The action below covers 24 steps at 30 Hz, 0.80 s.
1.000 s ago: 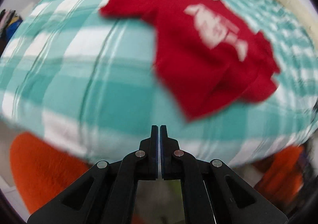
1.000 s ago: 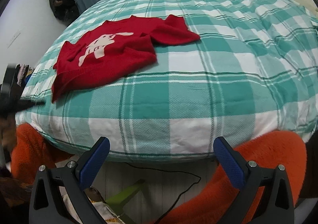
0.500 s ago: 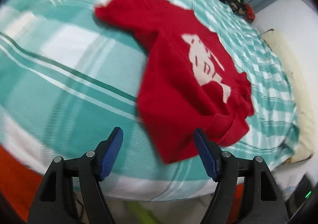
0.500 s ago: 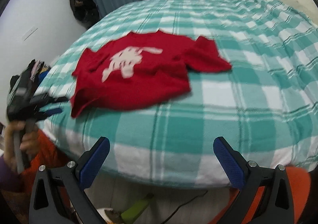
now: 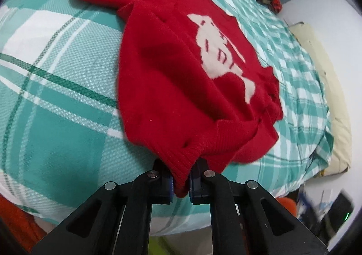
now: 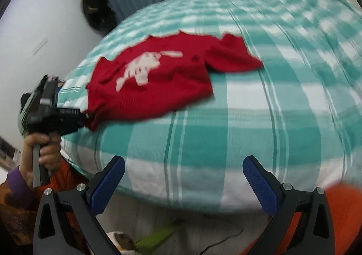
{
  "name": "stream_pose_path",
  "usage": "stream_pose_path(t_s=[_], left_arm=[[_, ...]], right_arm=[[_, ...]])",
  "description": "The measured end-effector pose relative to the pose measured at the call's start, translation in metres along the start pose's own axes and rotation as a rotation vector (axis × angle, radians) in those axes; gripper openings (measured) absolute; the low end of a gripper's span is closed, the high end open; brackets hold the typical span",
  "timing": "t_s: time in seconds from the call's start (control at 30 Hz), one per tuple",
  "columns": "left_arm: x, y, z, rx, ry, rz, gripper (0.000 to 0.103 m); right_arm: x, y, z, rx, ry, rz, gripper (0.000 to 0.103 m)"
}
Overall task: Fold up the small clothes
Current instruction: 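Pull the hem with the left gripper while the right gripper grasps the hem beside it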
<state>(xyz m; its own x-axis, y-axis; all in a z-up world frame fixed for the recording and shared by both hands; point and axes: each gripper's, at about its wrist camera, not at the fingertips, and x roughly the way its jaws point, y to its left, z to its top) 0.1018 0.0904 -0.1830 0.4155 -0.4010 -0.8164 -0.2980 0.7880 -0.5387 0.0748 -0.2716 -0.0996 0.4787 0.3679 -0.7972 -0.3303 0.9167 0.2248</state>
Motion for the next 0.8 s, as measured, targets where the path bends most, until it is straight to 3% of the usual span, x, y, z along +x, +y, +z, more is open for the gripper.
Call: stream_pose_path(t_s=[0.03,0.1,0.27,0.43,0.5,0.53,0.57,0.6,0.7,0.8], left_arm=[[-0.005,0.001,-0.002,0.014,0.000,-0.001,0.007],[-0.008,0.003,-0.004,0.030,0.003,0.005,0.007],[-0.010,0.002,-0.007,0.067,0.010,0.012,0.007],[-0.008,0.001,-0.006,0.082,0.029,0.010,0.007],[-0.006,0.001,-0.007,0.098,0.044,0.013,0.007],[-0.006,0.000,-0.007,0.114,0.054,0.018,0.007],[-0.008,-0.001,-0.009,0.129,0.060,0.021,0.007],[-0.011,-0.002,-0.010,0.154,0.067,0.025,0.007],[-0.023,-0.002,-0.016,0.235,0.087,0.060,0.007],[-0.027,0.001,-0.025,0.335,0.144,0.135,0.010]], right_arm=[[0.002,-0.003,0.009,-0.037,-0.018,-0.006,0.101],[0.012,-0.008,0.027,-0.105,-0.028,-0.022,0.081],[0.080,-0.015,0.079,-0.216,0.103,0.128,0.058],[0.133,0.000,0.117,-0.271,0.187,0.219,0.056],[0.160,0.003,0.129,-0.274,0.268,0.240,0.056],[0.171,0.001,0.131,-0.258,0.315,0.255,0.052],[0.180,0.000,0.131,-0.247,0.363,0.274,0.026],[0.181,0.001,0.127,-0.268,0.400,0.298,0.007],[0.139,0.010,0.099,-0.397,0.432,0.416,0.006],[0.096,0.004,0.049,-0.490,0.480,0.416,0.008]])
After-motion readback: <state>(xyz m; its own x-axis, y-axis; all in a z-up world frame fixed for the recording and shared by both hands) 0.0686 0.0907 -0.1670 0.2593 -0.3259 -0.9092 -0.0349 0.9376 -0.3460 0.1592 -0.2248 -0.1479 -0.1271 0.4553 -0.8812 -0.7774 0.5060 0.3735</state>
